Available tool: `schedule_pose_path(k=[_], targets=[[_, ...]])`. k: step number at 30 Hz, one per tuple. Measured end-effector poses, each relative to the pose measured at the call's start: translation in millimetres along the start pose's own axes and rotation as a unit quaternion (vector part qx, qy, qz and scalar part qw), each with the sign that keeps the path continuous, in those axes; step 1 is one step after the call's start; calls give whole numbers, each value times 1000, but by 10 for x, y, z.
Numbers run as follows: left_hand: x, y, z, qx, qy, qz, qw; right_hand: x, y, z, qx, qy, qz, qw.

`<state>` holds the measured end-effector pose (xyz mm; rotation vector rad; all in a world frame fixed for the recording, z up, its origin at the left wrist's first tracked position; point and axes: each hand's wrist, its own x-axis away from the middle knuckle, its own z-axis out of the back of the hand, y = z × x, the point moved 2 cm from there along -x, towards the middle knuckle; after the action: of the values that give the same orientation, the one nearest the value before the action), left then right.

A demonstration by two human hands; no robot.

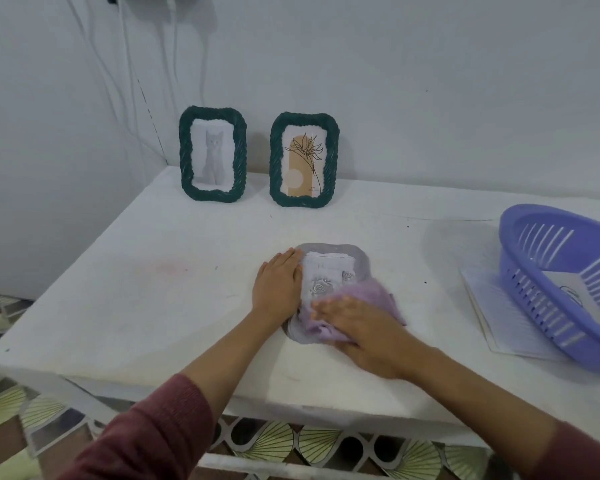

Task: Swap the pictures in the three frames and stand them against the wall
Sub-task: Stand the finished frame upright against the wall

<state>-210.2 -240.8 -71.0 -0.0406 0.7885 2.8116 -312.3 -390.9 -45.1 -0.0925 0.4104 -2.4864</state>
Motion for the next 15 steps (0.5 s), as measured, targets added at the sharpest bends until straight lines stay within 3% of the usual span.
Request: schedule_pose_path(k=[2,5,8,12,15], targets=[[7,-2,-2,4,-2,-1,1000,83,215,79,33,-3,-12,999],[3,-14,-7,0,-3,-11,1000,-204,515,258,89,69,-86,990],[2,-26,-13,16,0,-8,1000,-615,545,276,44,110,-149,982],[-4,-28,-17,10,-2,-6,1000,-423,231,111,-60,40,-25,997],[-17,-32,-20,23,-2,7,1000,5,309,106,16,24,18,999]])
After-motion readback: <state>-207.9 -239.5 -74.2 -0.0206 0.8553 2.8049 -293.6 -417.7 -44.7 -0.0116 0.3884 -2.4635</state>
